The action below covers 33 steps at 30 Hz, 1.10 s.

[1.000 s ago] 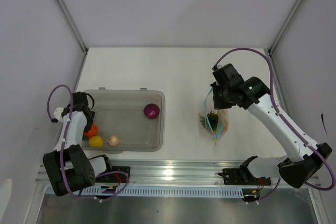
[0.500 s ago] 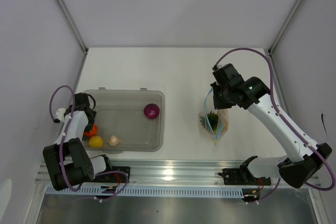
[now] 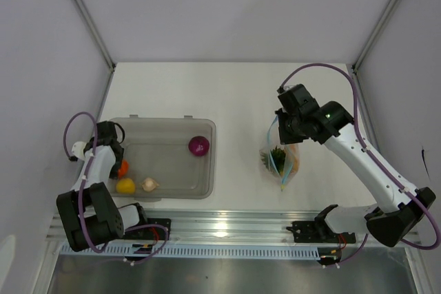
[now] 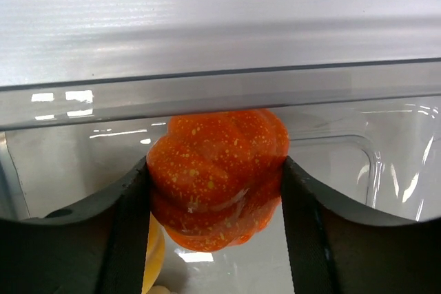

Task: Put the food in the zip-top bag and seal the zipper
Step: Pick up the fake vegetable from the bin.

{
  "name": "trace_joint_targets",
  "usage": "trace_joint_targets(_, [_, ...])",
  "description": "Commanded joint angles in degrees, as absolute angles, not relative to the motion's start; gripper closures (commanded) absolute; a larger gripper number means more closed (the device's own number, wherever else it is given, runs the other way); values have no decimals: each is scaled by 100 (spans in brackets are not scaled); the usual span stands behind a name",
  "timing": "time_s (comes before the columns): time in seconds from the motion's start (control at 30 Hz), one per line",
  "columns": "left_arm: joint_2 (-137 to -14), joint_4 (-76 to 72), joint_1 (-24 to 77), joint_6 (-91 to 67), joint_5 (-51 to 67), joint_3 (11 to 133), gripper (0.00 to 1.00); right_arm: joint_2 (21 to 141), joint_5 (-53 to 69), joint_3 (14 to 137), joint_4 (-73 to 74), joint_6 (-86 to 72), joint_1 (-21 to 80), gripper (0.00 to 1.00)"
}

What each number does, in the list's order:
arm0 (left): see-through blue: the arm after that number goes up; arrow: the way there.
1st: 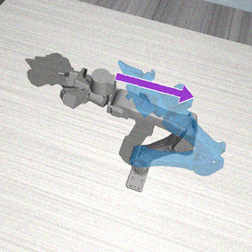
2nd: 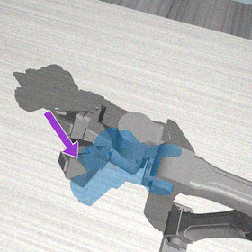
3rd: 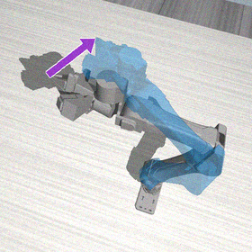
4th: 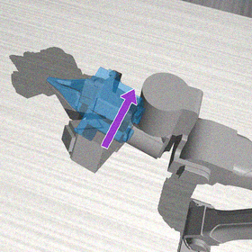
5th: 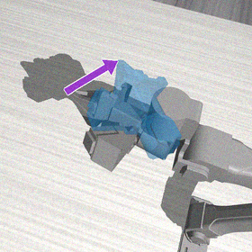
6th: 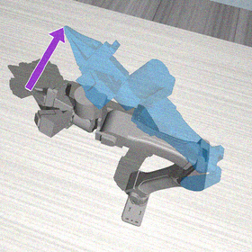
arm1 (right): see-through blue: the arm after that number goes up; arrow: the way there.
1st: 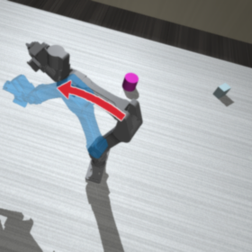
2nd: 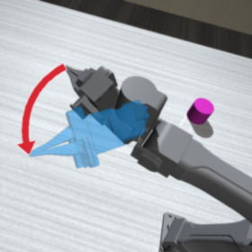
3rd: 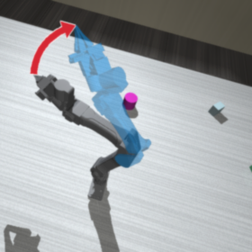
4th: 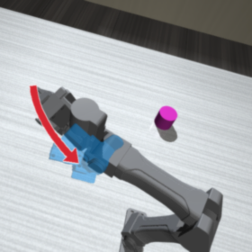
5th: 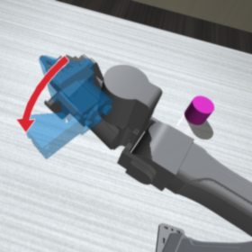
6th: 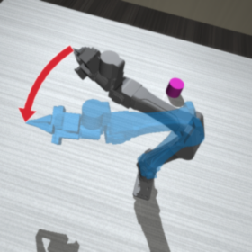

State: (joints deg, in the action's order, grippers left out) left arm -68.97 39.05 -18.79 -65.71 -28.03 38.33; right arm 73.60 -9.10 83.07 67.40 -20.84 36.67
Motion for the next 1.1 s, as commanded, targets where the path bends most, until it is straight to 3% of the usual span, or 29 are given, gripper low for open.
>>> trace_joint_targets(0.0, [-6864, 4201, -1899, -6697, -2769, 4008, 60, 7269, -940, 8490, 6653, -2109, 3718, 100])
trace_joint_targets(0.3, [-5934, 4570, -775, -6539, -2654, 4631, 64, 7312, -1028, 8473, 6627, -2162, 3718, 100])
trace_joint_targets(0.47, [-5309, 4597, -18, -6102, -2462, 5316, 77, 7383, -1002, 8446, 6522, -2241, 3727, 100])
trace_joint_targets(0.57, [-5098, 4150, 465, -5331, -1717, 5651, 81, 7435, -949, 8420, 6443, -2285, 3727, 100])
trace_joint_targets(0.7, [-4826, 3175, 887, -4545, 450, 5643, 81, 7541, -932, 8437, 6355, -2320, 3735, 100])
trace_joint_targets(0.83, [-4641, 2638, 1754, -4640, 1474, 5502, 96, 7620, -975, 8569, 6337, -2373, 3779, 100])
trace_joint_targets(1.07, [-5360, 2171, 3514, -4562, 1828, 6370, 96, 7682, -1239, 8972, 6574, -2505, 3867, 100])
